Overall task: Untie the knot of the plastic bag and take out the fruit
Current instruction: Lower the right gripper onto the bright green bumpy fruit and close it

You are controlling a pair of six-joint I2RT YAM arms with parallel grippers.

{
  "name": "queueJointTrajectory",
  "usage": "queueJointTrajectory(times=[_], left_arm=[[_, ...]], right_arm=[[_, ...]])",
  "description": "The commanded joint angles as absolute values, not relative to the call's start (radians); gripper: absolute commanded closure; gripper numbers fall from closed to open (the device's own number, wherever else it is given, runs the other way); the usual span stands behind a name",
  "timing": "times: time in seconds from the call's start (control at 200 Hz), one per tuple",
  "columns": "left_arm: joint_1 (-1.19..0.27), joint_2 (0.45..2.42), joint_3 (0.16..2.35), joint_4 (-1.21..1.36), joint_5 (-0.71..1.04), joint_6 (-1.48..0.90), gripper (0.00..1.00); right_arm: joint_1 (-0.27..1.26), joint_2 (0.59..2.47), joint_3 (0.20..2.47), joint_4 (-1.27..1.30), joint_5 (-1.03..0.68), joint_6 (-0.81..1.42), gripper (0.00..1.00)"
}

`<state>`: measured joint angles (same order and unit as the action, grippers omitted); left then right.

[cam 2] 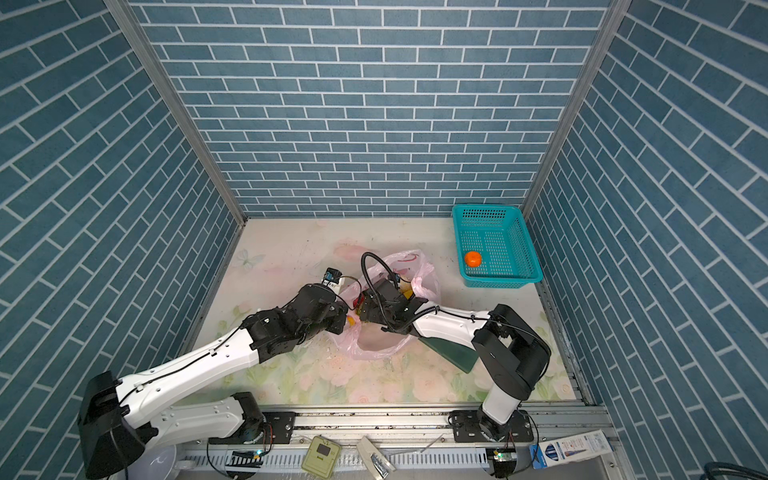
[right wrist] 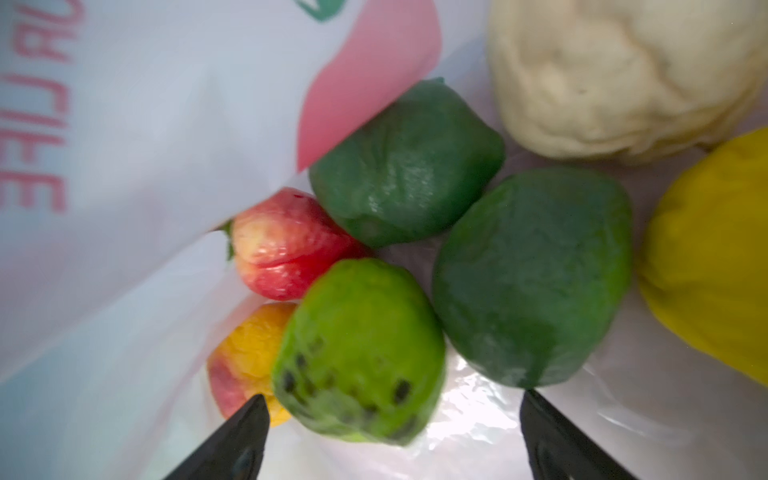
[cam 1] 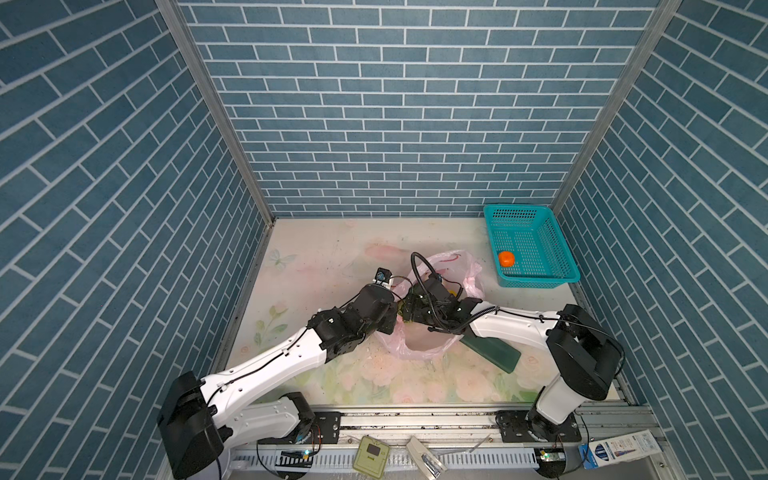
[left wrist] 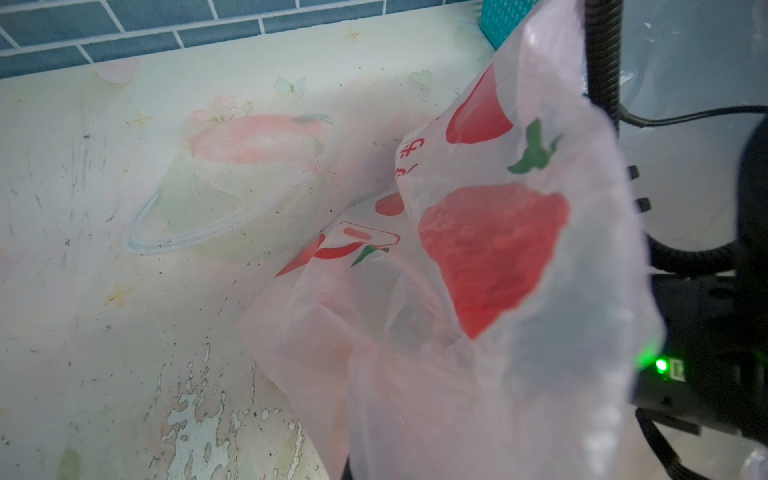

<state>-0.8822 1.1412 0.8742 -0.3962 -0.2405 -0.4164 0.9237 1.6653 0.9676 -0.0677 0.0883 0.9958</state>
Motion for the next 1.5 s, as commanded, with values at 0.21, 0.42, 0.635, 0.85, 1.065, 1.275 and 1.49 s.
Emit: queueJointTrajectory(times=[0.21, 0.42, 0.635, 0.85, 1.065, 1.275, 1.49], left_arm=[[-0.886, 1.158, 0.902, -0.394, -0.263, -0.411, 1.0], [-0.887, 1.149, 0.897, -0.4, -0.265, -0.412, 1.0], [-0.887, 1.141, 0.897, -0.402, -0.27, -0.417, 1.0], [-0.887, 1.14, 0.898, -0.396, -0.285, -0.429, 1.0], [-0.887, 1.133, 0.896, -0.378, -0.301, -0.443, 1.0], [-0.885, 1.137, 0.902, -0.354, -0.32, -0.447, 1.0], [-0.881, 1.147, 0.909, -0.328, -0.328, -0.449, 1.0]], right_arm=[[0.926, 1.732, 1.044, -0.028, 0.032, 1.028, 0.01], [0.924, 1.775, 1.076, -0.098, 0.038, 1.04, 0.09], [0.921, 1.798, 1.065, -0.073, 0.041, 1.052, 0.2], [0.92, 1.774, 1.035, -0.045, 0.033, 1.051, 0.41], [0.919, 1.679, 0.976, -0.05, 0.03, 1.041, 0.44], [0.92, 1.565, 0.902, -0.064, 0.016, 1.036, 0.44], [0.92, 1.473, 0.877, -0.104, -0.002, 1.004, 0.45]])
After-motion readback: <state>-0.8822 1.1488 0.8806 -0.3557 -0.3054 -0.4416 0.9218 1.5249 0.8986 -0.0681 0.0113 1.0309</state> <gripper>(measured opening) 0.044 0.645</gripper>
